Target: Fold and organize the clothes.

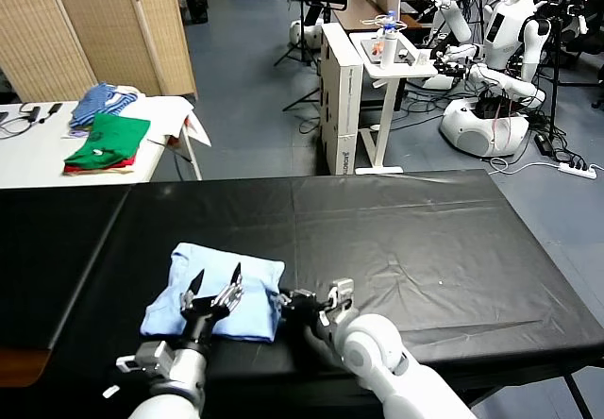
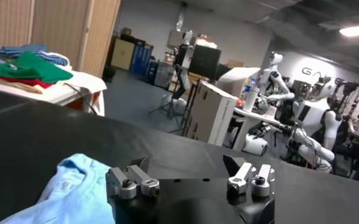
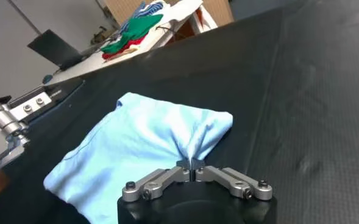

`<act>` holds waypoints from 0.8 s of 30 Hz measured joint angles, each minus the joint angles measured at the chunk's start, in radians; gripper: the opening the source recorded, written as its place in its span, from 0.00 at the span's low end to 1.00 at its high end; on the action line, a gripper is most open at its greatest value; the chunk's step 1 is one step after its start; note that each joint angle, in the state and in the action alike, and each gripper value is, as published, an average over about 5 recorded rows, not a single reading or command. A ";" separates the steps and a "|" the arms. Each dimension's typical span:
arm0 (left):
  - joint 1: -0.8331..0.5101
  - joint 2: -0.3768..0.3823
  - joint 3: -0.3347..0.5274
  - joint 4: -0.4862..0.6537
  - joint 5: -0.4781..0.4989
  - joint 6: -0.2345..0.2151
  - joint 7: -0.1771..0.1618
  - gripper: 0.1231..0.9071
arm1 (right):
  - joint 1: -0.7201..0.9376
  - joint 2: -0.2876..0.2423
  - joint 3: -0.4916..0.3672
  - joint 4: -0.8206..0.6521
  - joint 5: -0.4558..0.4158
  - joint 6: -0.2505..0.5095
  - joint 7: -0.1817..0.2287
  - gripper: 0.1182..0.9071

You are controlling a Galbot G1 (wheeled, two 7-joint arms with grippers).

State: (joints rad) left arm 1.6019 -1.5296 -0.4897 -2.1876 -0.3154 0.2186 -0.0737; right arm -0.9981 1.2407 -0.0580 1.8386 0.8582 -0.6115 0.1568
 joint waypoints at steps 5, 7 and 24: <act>0.011 -0.001 -0.010 -0.002 0.003 -0.010 -0.001 1.00 | 0.005 -0.034 0.038 0.021 0.005 -0.027 -0.003 0.03; 0.014 0.000 -0.013 -0.002 0.003 -0.015 -0.001 1.00 | 0.014 -0.059 0.059 0.027 0.006 -0.048 -0.011 0.03; 0.028 0.016 -0.037 0.003 0.017 -0.040 -0.005 1.00 | 0.092 -0.269 0.146 0.028 -0.113 -0.125 -0.110 0.43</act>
State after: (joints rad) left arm 1.6301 -1.5131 -0.5269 -2.1846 -0.2987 0.1782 -0.0789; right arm -0.9056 0.9713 0.0883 1.8662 0.7456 -0.7365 0.0468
